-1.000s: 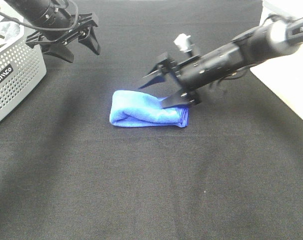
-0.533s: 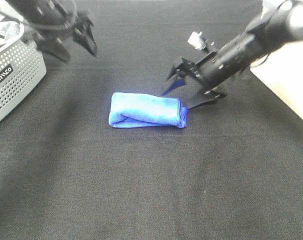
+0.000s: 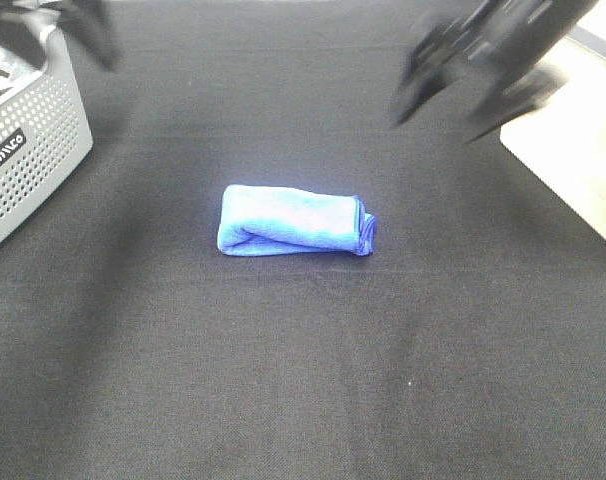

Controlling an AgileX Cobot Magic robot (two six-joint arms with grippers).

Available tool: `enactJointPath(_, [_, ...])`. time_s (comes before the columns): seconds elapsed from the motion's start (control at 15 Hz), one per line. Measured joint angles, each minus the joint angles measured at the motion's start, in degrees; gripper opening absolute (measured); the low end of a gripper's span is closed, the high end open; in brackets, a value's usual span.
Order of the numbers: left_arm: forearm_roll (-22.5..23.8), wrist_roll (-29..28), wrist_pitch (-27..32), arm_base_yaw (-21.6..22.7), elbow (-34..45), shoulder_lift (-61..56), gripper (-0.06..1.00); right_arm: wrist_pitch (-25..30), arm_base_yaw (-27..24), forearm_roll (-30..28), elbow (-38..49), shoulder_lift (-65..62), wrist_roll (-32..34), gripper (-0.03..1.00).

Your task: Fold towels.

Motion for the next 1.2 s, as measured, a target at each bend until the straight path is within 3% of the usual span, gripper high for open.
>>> enactJointPath(0.27, [1.3,0.0,-0.1,0.0,20.5,-20.8,0.69,3.4,0.0,-8.3,4.6,-13.6,3.9,0.86])
enactJointPath(0.33, [1.3,0.0,-0.1,0.0,20.5,-20.8,0.69,3.4,0.0,-8.3,4.6,-13.6,3.9,0.86])
enactJointPath(0.47, [1.9,0.0,-0.6,0.0,29.0,-31.6,0.70,3.6,0.0,-10.3,12.7,-22.9,4.4,0.86])
enactJointPath(0.6, [3.2,0.5,-0.5,0.0,39.8,-48.5,0.70,3.4,0.0,-11.7,29.5,-40.0,5.7,0.86])
enactJointPath(0.8, [3.3,2.1,-0.4,0.0,47.7,-65.4,0.70,3.1,0.0,-11.9,42.9,-54.4,5.7,0.86])
enactJointPath(1.07, [3.3,4.3,-0.2,0.0,57.4,-86.1,0.70,1.2,0.0,-13.2,55.1,-74.1,5.7,0.86])
enactJointPath(1.2, [3.3,4.7,-0.2,0.0,59.9,-89.3,0.70,0.7,0.0,-13.4,57.1,-78.6,5.7,0.86])
